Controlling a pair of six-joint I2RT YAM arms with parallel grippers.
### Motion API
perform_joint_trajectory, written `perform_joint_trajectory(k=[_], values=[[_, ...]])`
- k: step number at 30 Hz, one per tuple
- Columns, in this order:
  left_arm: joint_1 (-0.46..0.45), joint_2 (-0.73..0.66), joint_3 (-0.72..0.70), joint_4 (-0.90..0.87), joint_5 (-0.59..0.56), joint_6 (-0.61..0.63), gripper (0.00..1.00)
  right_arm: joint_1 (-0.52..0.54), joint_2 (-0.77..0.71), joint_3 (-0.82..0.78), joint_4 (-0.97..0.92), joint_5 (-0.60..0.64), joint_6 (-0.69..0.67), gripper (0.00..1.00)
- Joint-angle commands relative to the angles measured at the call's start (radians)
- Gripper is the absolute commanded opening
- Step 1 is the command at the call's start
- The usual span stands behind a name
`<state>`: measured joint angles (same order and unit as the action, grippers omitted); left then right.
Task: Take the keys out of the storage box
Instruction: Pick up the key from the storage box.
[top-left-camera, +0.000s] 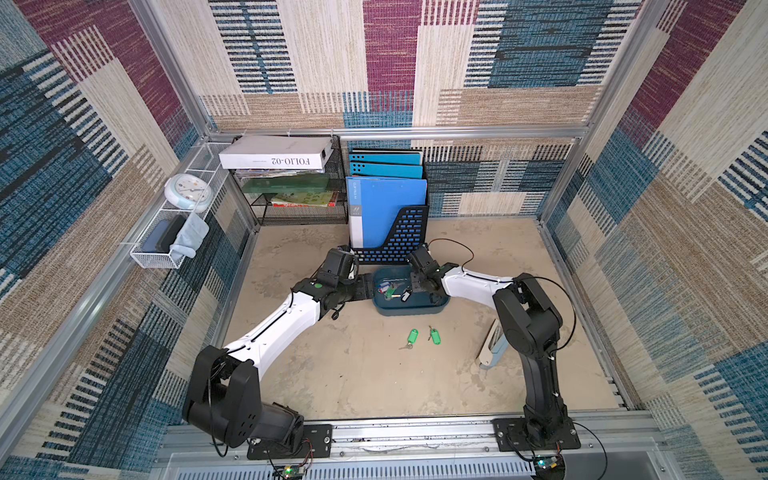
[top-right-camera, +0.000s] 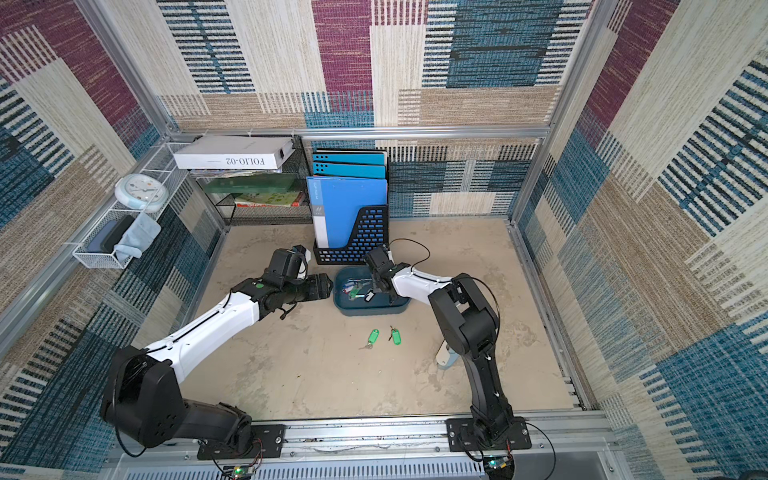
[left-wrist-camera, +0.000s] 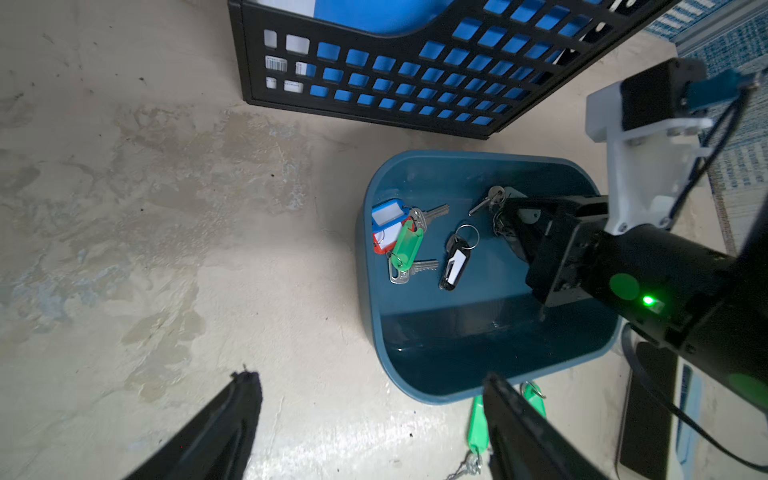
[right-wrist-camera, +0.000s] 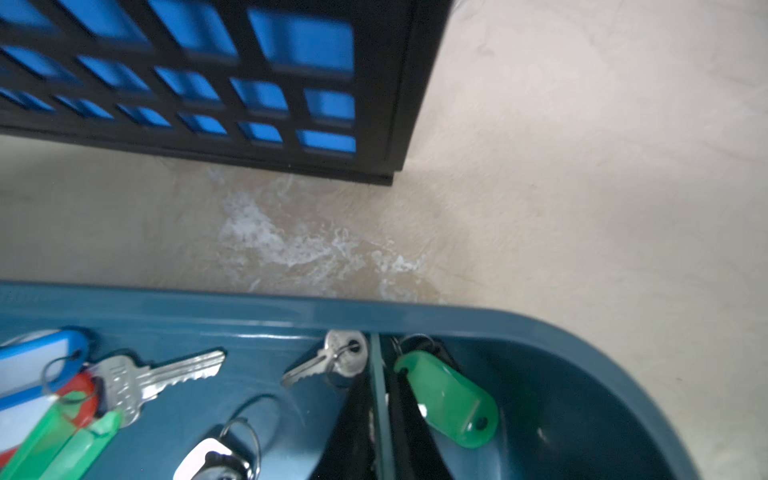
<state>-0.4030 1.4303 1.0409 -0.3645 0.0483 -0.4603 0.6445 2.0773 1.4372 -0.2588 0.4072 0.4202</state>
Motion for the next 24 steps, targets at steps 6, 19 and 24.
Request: perform_joint_trajectory(k=[6,19,24], values=[[0.001,-0.001,-0.008,0.002,-0.027,0.013,0.86,0.003,-0.045,-0.022,0.019,-0.001,-0.041,0.02],[0.001,-0.001,-0.012,-0.001,-0.034,0.014,0.86,0.014,-0.248,-0.129,0.077,-0.139,-0.112,0.00],[0.001,-0.018,-0.021,0.002,-0.033,0.010,0.86,0.016,-0.446,-0.266,0.146,-0.312,-0.164,0.00]])
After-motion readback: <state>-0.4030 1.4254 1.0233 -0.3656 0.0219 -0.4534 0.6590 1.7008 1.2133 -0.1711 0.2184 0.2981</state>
